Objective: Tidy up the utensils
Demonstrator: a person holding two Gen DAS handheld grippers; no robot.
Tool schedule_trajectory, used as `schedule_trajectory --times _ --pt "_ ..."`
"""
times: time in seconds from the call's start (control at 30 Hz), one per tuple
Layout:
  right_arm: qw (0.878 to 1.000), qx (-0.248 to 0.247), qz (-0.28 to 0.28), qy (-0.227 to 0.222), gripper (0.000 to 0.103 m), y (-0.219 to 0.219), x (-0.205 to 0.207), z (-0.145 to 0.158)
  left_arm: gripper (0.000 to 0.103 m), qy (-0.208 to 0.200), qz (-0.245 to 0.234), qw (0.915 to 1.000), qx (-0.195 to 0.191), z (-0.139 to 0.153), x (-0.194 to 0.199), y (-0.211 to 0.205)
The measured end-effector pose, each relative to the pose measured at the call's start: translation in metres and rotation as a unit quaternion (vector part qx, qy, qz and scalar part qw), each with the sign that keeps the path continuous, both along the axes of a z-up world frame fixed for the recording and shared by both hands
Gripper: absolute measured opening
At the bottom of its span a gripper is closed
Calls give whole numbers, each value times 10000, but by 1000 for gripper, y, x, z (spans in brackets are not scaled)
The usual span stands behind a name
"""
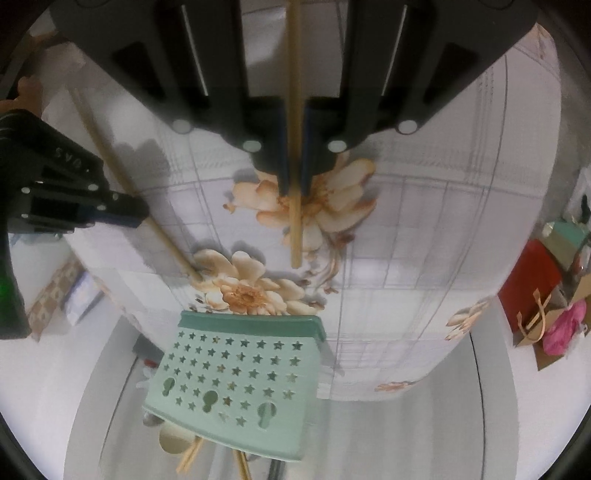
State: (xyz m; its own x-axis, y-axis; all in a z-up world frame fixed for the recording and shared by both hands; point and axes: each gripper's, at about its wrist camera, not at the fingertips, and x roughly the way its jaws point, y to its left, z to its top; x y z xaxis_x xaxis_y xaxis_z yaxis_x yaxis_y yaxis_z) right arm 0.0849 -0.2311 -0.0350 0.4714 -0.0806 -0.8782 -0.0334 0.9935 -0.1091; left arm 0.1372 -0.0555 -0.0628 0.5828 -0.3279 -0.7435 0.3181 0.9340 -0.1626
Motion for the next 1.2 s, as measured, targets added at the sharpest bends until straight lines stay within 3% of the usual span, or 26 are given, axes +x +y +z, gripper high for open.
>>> schedule_trajectory --times 0.23,0.63,1.2 --pt "9994 -251 -155 152 7 13 -1 1 5 -13 -42 9996 -292 -1 -10 12" --pt "9980 -212 -501 308 7 14 6 2 5 -64 -272 9988 -407 -1 -24 18" --pt "9976 -278 -501 392 7 21 18 2 5 -37 -271 9985 -479 -3 -23 19"
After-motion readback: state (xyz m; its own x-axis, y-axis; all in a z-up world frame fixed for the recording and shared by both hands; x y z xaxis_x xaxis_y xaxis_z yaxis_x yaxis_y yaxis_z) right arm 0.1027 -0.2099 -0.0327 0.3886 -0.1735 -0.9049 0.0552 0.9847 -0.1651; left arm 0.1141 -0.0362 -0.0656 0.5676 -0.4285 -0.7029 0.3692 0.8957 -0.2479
